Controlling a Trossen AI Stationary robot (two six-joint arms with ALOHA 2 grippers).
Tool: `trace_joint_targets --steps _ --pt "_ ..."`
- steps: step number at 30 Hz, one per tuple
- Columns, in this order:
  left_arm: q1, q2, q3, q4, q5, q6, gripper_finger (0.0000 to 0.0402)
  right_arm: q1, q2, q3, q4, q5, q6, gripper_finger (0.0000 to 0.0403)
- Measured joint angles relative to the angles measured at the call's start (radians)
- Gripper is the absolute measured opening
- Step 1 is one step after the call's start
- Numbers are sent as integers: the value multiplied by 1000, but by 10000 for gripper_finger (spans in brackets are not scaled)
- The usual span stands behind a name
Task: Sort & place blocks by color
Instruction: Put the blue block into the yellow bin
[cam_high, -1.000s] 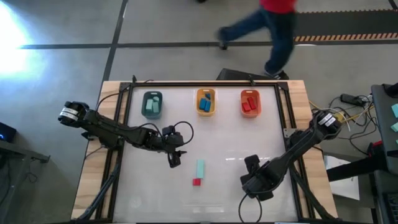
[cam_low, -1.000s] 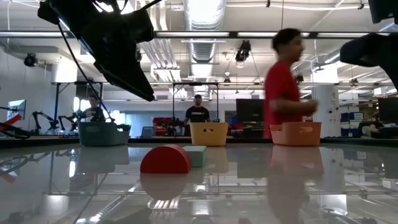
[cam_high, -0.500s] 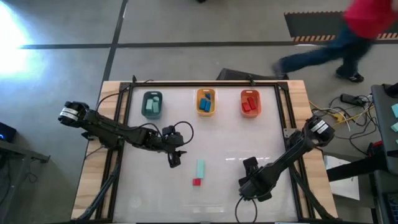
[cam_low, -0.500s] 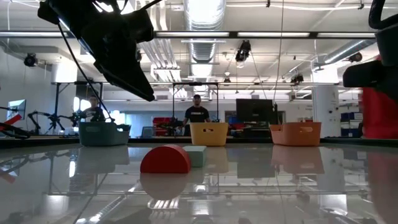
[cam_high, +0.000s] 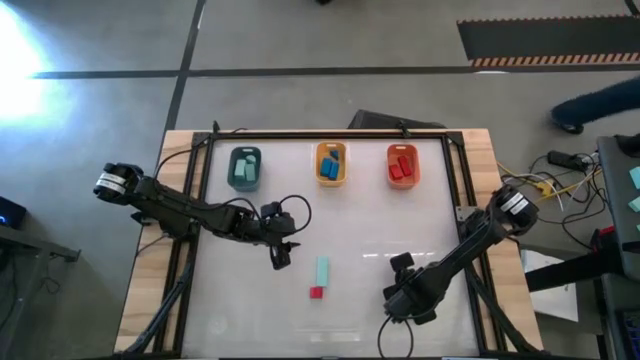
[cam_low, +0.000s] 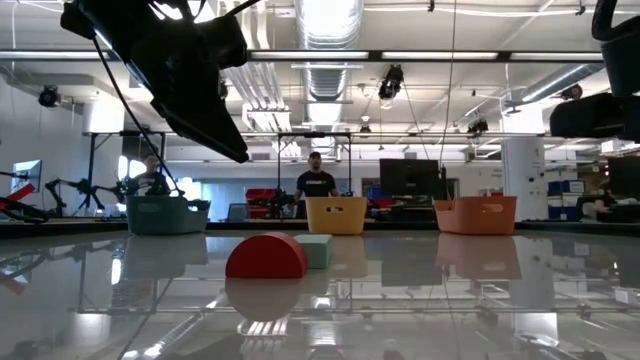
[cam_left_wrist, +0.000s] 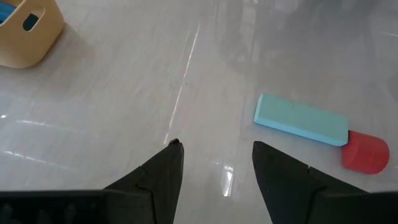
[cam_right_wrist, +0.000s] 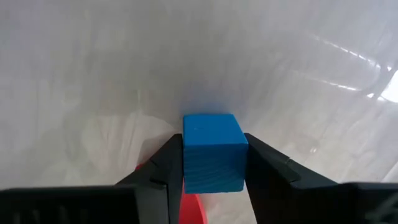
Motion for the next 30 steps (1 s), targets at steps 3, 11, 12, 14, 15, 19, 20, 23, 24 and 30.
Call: trace_joint_targets --steps 3,11,12,14,15,19,20,23,24,30 --pt "0 0 0 0 0 0 176 -15 -31 0 -1 26 10 118" --pt "0 0 0 0 -6 5 176 -124 -140 -3 41 320 -112 118" --pt "0 0 0 0 -9 6 176 -149 -154 -9 68 359 -146 118" --pt "0 0 0 0 -18 6 176 -203 -186 -28 154 412 -231 118" --pt "0 0 0 0 -22 6 176 -236 -202 -39 210 421 -276 118" --pt "0 0 0 0 -24 6 176 -391 -250 -90 471 422 -453 118" --pt "0 0 0 0 -24 6 176 -432 -257 -102 542 420 -493 118" --pt "0 0 0 0 -24 6 176 -562 -267 -127 729 351 -596 118" --pt "0 0 0 0 -24 6 176 -610 -266 -130 781 303 -616 118" --pt "0 0 0 0 -24 5 176 -857 -212 -131 1032 8 -618 118"
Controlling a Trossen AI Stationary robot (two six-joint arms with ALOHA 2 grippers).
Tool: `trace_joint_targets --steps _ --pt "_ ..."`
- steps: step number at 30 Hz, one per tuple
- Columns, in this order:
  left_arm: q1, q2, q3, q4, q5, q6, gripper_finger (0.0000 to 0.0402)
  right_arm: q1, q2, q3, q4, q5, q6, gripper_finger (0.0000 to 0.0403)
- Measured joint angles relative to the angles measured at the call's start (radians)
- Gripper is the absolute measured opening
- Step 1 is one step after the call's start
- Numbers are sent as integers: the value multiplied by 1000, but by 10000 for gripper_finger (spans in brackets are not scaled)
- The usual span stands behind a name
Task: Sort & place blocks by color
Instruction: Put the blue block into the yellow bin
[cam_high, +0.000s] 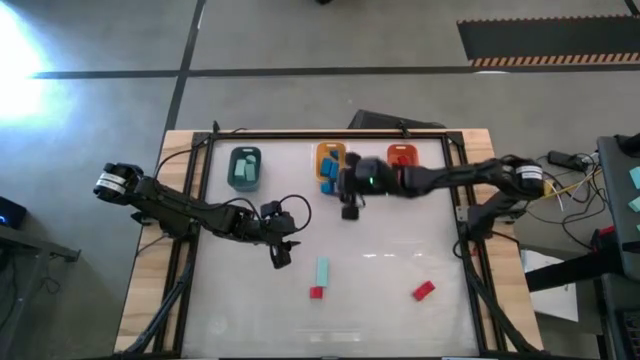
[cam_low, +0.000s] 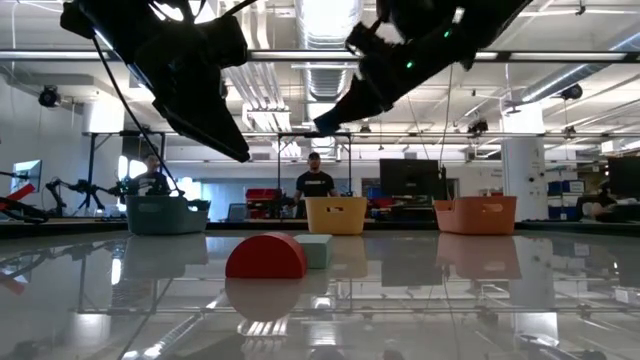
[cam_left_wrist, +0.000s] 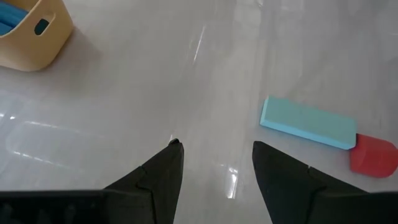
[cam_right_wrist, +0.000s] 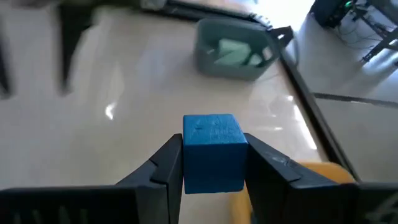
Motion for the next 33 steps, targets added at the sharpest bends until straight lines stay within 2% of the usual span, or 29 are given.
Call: trace_joint_targets --steps 6,12,24,33 --pt "0 0 -1 0 0 0 176 -139 89 0 163 -97 1 118" --pt "0 0 -1 0 0 0 176 -202 158 -1 237 -121 1 118" --pt "0 0 -1 0 0 0 176 -253 273 -1 264 -113 39 118" --pt "0 0 -2 0 0 0 176 -259 302 -1 284 -113 53 118"
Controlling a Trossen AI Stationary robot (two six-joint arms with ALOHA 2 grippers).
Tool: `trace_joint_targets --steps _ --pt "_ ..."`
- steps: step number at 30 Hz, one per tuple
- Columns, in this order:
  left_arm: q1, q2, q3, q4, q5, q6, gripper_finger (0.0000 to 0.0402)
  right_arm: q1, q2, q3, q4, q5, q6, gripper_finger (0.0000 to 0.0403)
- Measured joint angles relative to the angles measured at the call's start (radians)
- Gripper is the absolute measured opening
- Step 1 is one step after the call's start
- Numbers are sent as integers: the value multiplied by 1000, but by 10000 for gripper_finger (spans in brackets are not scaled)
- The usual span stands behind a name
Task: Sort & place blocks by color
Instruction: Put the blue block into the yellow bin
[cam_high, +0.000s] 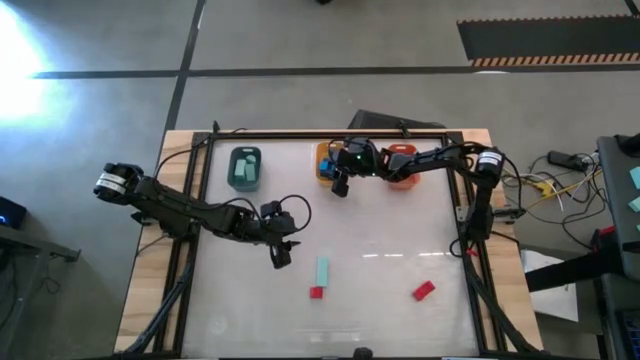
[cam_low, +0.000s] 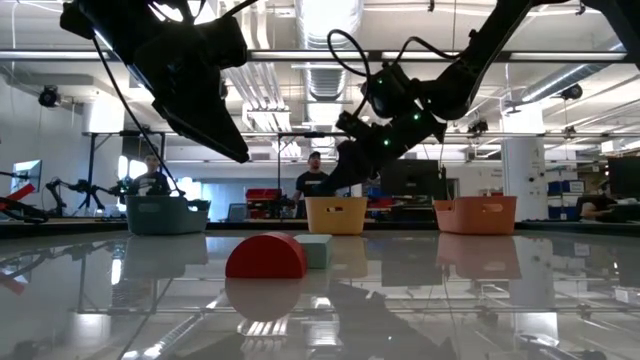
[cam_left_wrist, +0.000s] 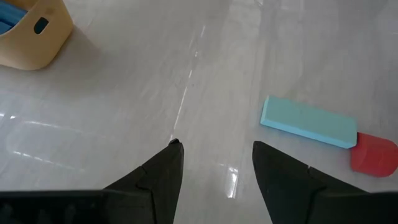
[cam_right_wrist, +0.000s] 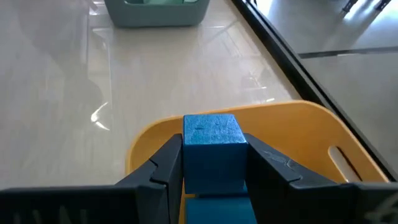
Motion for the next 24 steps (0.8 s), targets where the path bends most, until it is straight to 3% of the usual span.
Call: trace_joint_targets --steps 24 --pt "0 0 0 0 0 -1 176 -2 1 0 -5 1 0 122"
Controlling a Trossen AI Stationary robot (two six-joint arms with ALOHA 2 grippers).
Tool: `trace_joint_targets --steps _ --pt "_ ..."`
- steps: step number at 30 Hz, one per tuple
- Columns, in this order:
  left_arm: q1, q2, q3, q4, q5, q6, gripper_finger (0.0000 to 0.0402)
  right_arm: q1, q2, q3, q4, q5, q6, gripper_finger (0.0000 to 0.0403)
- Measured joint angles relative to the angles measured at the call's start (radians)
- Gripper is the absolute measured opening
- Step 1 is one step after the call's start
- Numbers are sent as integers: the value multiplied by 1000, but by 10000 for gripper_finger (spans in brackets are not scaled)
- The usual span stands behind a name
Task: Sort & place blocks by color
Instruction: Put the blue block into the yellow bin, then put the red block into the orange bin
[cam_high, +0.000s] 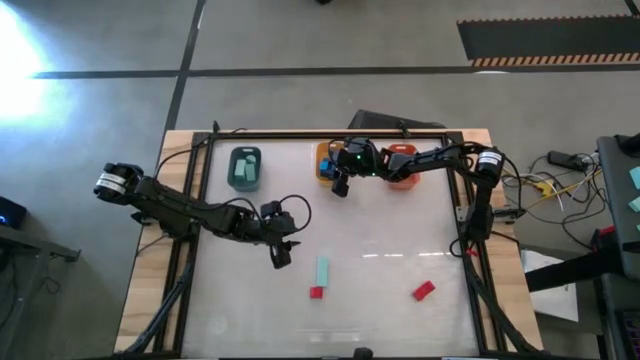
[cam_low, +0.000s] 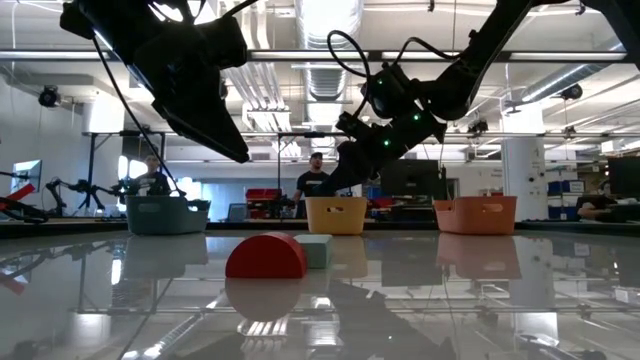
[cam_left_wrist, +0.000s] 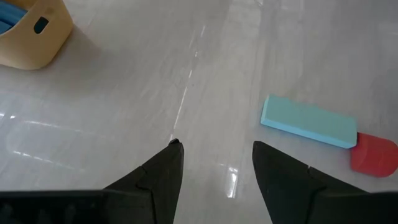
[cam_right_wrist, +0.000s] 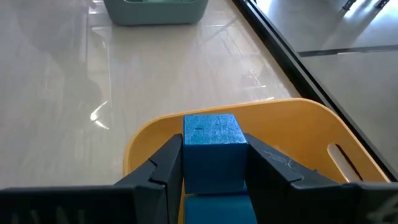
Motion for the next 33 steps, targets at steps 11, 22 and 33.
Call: trace_joint_targets --steps 11,22,33 --pt "0 0 0 0 0 -5 176 0 0 0 -1 0 0 126" --pt "0 0 0 0 0 -2 176 0 0 0 -4 0 16 181" --pt "0 0 0 0 0 -7 176 2 -107 0 -86 0 59 191"
